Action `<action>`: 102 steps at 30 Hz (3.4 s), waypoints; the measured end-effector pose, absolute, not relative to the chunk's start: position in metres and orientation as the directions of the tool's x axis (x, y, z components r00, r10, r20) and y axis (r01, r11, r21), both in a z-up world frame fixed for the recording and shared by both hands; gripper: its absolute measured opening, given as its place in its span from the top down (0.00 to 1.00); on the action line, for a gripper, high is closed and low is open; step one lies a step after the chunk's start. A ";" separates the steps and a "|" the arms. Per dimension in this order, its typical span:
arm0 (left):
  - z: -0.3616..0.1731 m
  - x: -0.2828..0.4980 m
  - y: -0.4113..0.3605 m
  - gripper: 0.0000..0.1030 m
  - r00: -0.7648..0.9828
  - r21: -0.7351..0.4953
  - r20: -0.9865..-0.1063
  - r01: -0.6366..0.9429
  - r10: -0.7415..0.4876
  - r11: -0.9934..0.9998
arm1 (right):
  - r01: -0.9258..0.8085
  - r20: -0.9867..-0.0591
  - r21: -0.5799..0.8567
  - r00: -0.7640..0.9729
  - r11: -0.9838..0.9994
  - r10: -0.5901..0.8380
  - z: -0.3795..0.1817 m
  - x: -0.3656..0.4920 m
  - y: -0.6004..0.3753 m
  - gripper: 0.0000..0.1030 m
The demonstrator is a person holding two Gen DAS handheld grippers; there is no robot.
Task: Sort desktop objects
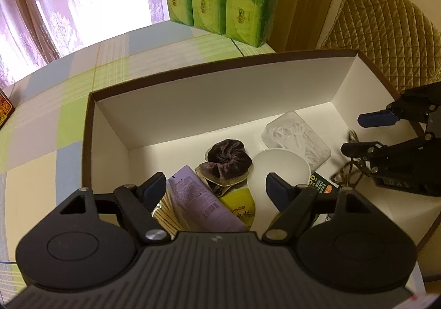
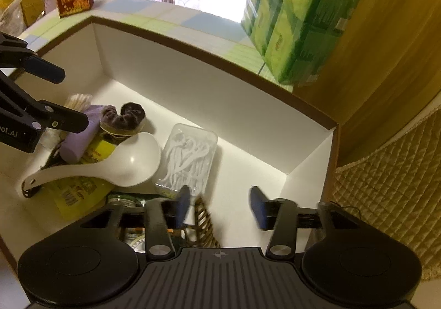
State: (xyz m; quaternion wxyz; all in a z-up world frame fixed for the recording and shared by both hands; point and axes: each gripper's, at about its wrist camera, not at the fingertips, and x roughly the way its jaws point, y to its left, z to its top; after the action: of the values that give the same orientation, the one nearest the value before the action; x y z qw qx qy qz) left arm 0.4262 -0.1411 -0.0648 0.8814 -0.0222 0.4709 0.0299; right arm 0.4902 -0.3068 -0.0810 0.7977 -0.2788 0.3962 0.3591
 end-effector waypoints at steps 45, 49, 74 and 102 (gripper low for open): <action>0.008 0.257 -0.189 0.01 0.684 0.066 -0.720 -0.102 0.118 0.993 | -0.565 -0.697 0.209 0.486 0.798 0.527 -0.025 0.324 -0.392 0.02; 0.007 0.243 -0.193 0.01 0.674 0.048 -0.731 -0.108 0.109 0.993 | -0.573 -0.694 0.200 0.489 0.795 0.528 -0.023 0.315 -0.393 0.02; -0.013 0.211 -0.205 0.01 0.602 0.039 -0.788 -0.159 0.128 0.987 | -0.595 -0.725 0.156 0.473 0.788 0.501 -0.036 0.288 -0.395 0.02; -0.028 0.201 -0.213 0.01 0.560 0.058 -0.814 -0.183 0.152 0.981 | -0.609 -0.766 0.151 0.426 0.779 0.481 -0.054 0.275 -0.394 0.02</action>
State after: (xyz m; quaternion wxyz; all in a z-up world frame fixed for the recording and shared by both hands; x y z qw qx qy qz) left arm 0.2010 -0.2126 -0.0277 0.8830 -0.0165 0.4594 0.0949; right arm 0.2755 -0.3943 -0.0541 0.8411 -0.0748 0.4266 0.3241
